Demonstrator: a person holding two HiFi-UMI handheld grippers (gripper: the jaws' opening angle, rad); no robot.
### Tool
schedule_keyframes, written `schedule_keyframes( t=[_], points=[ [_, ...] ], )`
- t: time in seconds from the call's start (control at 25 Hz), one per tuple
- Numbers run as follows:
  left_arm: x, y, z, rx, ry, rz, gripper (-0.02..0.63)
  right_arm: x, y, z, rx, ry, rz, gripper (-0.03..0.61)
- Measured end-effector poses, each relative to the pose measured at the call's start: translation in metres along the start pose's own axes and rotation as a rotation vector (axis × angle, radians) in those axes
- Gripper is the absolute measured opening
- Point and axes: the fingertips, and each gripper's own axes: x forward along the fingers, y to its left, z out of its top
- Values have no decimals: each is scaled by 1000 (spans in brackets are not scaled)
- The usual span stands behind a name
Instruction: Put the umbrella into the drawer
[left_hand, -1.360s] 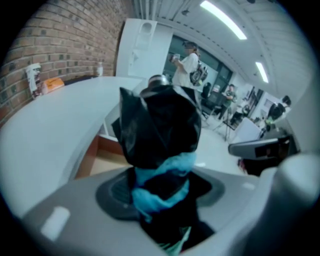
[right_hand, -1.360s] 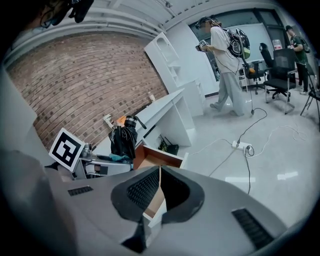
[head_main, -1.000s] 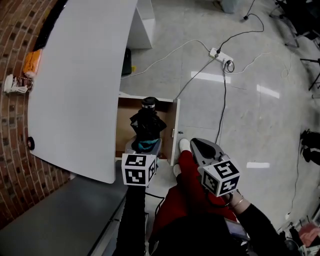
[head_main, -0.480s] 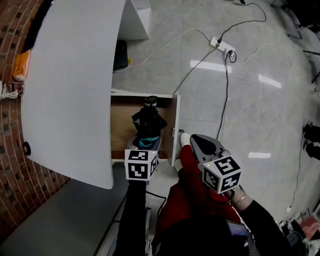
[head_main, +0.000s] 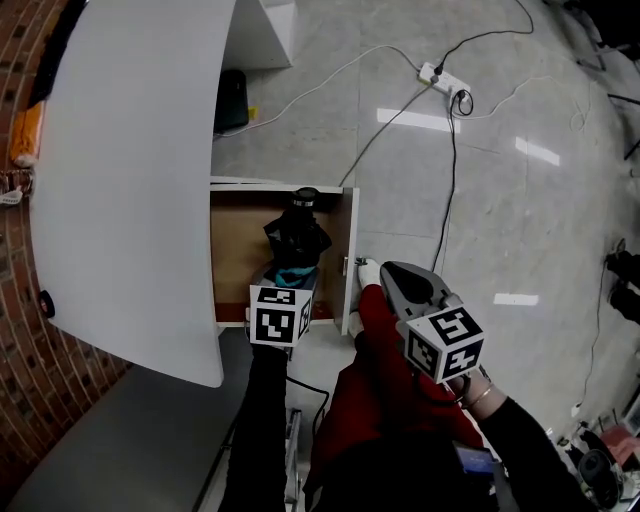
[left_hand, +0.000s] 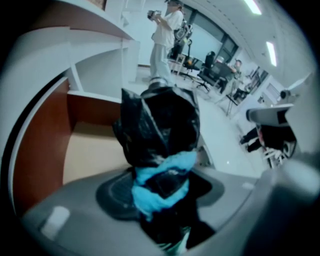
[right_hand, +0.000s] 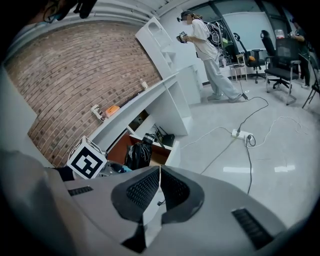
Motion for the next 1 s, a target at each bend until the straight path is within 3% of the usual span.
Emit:
schedule_keyframes(
  t=[1.0],
  points=[
    [46, 11, -28, -38, 131, -21, 262, 28, -18, -18, 16, 80, -32, 11]
  ],
)
